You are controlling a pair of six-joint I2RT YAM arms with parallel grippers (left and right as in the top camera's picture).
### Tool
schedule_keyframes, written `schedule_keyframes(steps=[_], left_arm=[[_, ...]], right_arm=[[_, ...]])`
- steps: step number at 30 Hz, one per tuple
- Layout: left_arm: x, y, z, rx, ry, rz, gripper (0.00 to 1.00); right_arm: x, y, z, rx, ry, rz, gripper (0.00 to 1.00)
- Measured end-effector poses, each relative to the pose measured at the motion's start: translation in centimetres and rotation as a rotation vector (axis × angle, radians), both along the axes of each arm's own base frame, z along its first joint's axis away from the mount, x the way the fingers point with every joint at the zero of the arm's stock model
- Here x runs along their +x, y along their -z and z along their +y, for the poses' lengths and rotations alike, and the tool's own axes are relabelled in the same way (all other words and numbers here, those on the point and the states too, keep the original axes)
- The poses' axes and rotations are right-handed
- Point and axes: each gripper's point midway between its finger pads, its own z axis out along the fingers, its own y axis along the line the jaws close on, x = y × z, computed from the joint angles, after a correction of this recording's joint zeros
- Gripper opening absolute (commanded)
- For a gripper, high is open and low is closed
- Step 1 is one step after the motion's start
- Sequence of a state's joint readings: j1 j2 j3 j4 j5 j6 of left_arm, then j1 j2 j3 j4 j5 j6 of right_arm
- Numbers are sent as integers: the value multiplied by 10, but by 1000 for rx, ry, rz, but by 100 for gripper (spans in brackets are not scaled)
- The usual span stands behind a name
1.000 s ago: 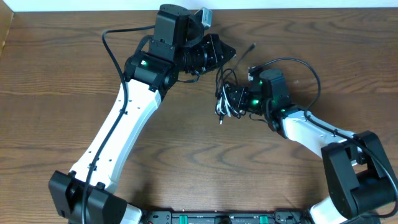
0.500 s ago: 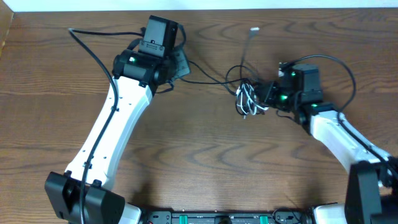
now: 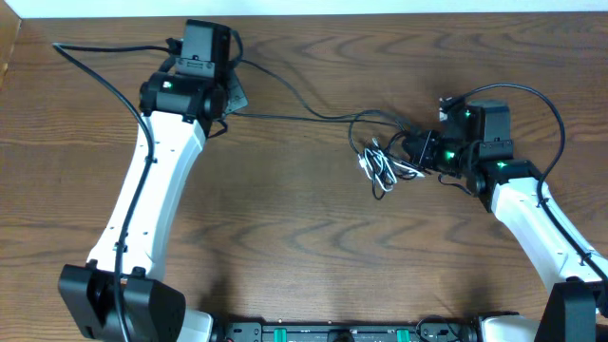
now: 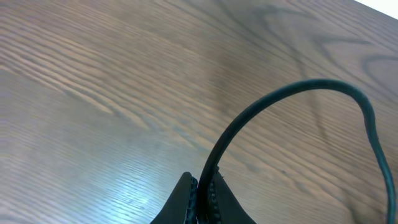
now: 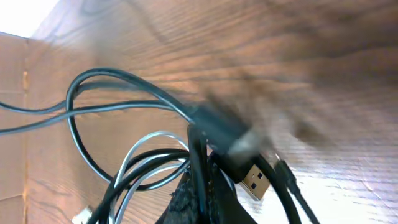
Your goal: Untangle cables
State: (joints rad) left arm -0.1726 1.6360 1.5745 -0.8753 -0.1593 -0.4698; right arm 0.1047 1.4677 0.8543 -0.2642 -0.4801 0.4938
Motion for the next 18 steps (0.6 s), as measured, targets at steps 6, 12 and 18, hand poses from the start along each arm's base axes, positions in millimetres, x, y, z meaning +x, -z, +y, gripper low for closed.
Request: schedule_keyframes(steps=[6,12,18], left_arm=[[-1,1,7,27,14,13,8],[1,6,12,66,19,28,7],[4,19,15,102,23,64,8]], right_arm=[[-6,10,-8,-53,11,34,1],[-10,19,-20,-119,32,62,1],[-10,20,-22,-138,29,55,1]])
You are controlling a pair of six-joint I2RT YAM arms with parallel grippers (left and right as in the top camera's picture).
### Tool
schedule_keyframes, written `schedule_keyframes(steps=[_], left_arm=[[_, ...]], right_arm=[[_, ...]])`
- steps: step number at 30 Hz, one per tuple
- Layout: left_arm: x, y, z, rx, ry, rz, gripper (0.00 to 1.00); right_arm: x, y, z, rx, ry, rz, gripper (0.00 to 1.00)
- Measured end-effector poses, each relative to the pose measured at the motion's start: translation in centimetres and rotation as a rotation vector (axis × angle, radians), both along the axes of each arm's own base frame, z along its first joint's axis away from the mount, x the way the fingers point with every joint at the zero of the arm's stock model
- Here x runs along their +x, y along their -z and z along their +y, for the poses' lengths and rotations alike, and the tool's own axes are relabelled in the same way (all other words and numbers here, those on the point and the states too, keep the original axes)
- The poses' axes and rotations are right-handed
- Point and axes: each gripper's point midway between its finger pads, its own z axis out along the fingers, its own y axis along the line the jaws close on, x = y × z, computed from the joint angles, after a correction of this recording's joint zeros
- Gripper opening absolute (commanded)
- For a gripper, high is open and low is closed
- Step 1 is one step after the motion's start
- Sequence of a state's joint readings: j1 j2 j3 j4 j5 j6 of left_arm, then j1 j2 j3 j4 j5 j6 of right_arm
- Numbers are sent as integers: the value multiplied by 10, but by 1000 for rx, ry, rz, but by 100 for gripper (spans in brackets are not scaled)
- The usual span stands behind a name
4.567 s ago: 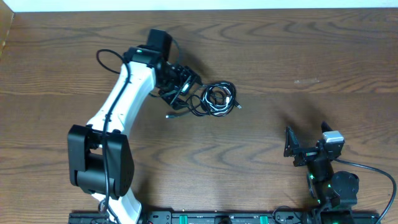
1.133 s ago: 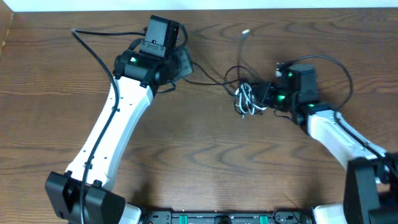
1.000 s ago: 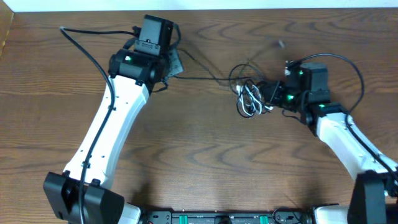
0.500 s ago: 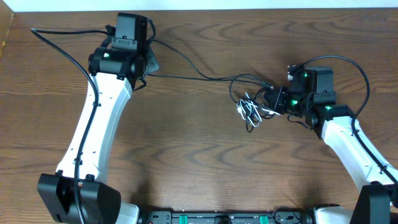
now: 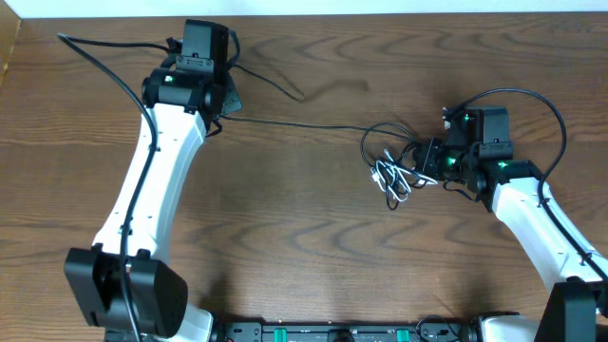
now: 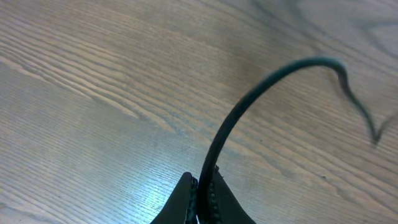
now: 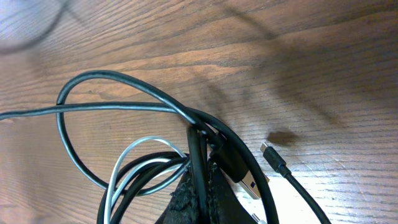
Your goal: Untangle cables
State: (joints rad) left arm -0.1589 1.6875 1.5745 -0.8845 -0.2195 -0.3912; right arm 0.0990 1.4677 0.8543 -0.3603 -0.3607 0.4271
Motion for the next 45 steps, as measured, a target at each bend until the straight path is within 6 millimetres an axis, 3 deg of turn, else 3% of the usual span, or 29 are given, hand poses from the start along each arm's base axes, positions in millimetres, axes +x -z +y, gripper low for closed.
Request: schedule_keyframes(steps=[4,9,13,21,26,31,37,45], left_arm=[[1,12,-12,-59,52,37,8],[-2,20,-60,-272,252,81,9],[-10,19,-82,-370,342,108,17],[-19,19,-95,-422,400,136,52],[-23,14,-120,-461,488,126,60],[-27,5,-155,-509,621,94,60],[-30,-2,-179,-530,704,62,60],[-20,-5,-172,-532,692,29,60]], right_arm=[[4,-4,4,11,-13,-28,1],[5,-9,21,18,-58,-60,1],[4,-10,32,26,-78,-63,1],[4,-10,32,26,-74,-63,1],[4,-10,32,27,-72,-62,1],[6,-13,34,37,-76,-78,1],[18,-45,46,134,-129,-138,1],[40,-145,51,191,-190,-233,1]])
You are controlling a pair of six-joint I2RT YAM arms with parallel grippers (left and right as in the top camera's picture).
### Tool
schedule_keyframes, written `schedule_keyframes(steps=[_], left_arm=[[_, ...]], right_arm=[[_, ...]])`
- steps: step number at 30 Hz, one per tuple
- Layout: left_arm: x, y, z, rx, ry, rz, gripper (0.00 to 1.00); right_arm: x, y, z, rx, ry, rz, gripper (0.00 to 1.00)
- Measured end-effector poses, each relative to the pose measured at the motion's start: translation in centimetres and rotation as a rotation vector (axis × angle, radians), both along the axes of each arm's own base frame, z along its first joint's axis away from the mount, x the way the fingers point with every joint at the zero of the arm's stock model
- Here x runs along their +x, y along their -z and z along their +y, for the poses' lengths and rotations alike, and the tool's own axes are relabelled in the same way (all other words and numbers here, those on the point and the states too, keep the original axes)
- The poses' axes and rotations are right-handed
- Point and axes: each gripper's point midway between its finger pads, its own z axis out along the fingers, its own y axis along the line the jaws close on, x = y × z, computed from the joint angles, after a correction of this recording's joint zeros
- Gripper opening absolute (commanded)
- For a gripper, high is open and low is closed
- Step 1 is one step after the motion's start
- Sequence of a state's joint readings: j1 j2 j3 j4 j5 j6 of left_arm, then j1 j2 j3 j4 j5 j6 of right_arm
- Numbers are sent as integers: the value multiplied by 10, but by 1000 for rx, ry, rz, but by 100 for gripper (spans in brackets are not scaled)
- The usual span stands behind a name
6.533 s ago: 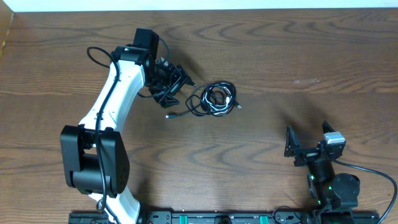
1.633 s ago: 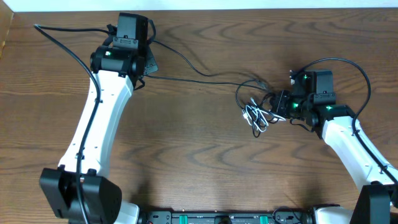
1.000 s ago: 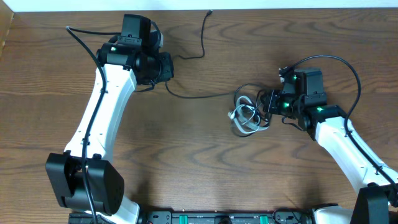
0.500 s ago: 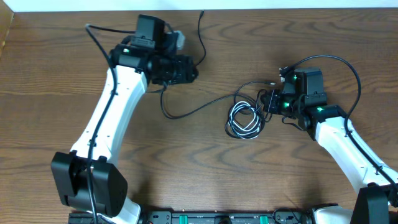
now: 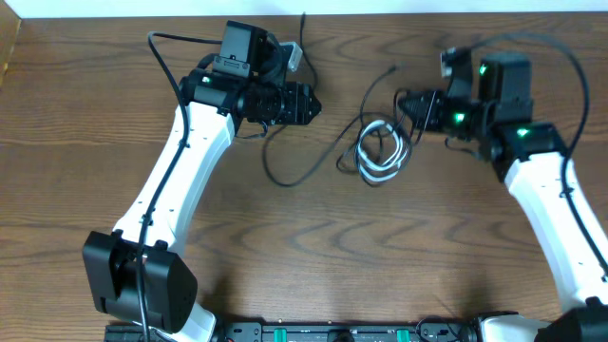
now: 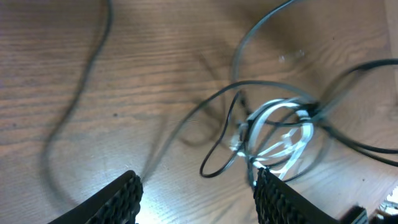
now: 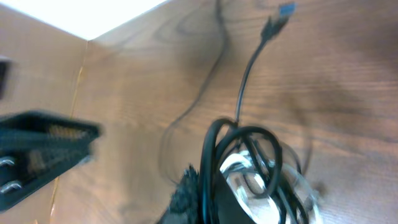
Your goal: Untangle cables
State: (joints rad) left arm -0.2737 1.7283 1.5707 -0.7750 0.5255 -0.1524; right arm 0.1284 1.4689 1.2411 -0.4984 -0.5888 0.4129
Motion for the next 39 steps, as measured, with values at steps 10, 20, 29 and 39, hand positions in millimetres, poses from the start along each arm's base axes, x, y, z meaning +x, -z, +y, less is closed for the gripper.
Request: schedule_keyframes(steps=[10,20,29,39], left_arm=[[11,2,19,24,-55,-11,60],[24,8,51,99,-147,-25,60],[29,9,68,116,-190,-28,61],[30,9,69,119,-192,-28,61]], right_arm=[[-6,-118,12,-37,-135,-247,1],[-28,-125,46,-264,-275,-365,1],[-20,-23,72,-529,-338,-145,1],[-28,-105,68,-588,-400,-365,1]])
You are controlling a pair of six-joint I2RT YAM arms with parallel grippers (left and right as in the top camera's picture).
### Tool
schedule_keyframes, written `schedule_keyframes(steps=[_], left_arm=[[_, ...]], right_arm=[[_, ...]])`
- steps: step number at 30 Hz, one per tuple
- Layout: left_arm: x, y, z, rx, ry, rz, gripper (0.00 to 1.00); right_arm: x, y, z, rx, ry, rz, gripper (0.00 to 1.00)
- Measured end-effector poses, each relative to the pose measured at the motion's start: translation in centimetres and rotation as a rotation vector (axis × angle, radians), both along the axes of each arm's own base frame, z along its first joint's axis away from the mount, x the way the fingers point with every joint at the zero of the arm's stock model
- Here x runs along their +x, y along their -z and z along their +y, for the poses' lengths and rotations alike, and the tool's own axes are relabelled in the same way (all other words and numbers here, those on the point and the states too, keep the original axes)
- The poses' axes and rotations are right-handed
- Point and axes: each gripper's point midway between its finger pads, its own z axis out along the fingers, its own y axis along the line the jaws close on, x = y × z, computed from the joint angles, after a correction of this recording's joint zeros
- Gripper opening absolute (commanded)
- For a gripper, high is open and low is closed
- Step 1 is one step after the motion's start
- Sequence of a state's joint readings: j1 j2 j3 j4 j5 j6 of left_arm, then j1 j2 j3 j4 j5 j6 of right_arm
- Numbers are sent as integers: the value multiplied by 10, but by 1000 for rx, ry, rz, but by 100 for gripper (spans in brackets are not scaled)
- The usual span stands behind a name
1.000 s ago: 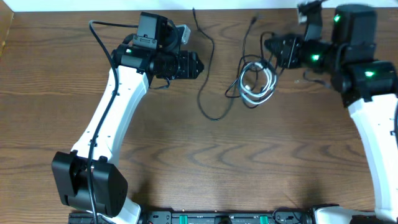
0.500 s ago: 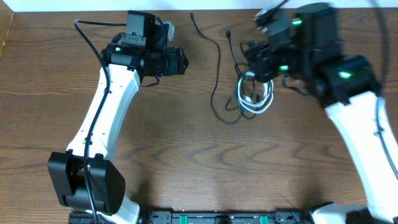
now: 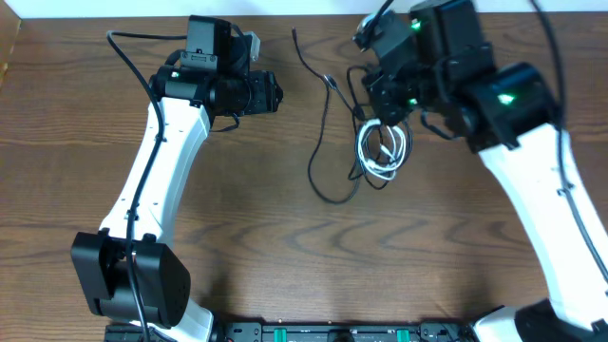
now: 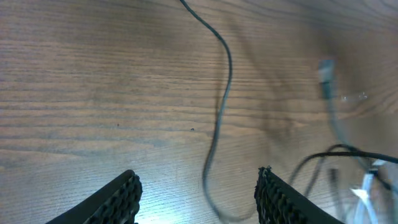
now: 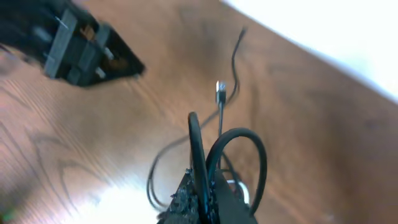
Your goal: Untangle cables
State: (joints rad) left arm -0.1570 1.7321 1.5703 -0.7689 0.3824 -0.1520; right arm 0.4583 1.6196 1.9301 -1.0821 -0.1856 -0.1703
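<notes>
A thin black cable (image 3: 313, 171) runs loose from the table's back edge down to a loop in the middle. The white cable (image 3: 382, 152) hangs coiled with black loops below my right gripper (image 3: 378, 100). In the right wrist view the right gripper (image 5: 202, 186) is shut on black cable loops (image 5: 239, 134), held above the table. My left gripper (image 3: 271, 95) is to the left of the tangle, open. In the left wrist view its fingers (image 4: 124, 196) stand wide apart over the black cable (image 4: 222, 87), holding nothing.
The brown wooden table (image 3: 285, 266) ends at a white strip along the back. A cable plug (image 5: 220, 89) hangs beyond the right gripper. My left gripper (image 5: 81, 43) shows in the right wrist view, close to the left of the tangle.
My left gripper, still open, has drawn back to the left. The right gripper has moved left and higher with the tangle. The loose black cable now lies further right, toward the coil.
At first my left gripper was shut on the black cable at the back left and the right held the tangle at the right. Then the cable ran straight between them. Later the left gripper stood open near the lifted tangle, and now it is further left.
</notes>
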Motion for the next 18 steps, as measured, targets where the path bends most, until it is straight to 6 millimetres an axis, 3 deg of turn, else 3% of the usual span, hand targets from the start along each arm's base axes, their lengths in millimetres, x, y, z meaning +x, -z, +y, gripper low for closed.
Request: schedule_keyframes(steps=[4,8,10,14,18], left_arm=[[0,0,0,0,0,0,61],[0,0,0,0,0,0,61],[0,0,0,0,0,0,61],[0,0,0,0,0,0,61],[0,0,0,0,0,0,61]], right_arm=[[-3,-21,-8,28,49,-39,1],[6,-6,-25,37,220,24,1],[12,15,-32,42,321,90,1],[18,82,-34,10,442,264,4],[18,150,-11,-5,384,455,14]])
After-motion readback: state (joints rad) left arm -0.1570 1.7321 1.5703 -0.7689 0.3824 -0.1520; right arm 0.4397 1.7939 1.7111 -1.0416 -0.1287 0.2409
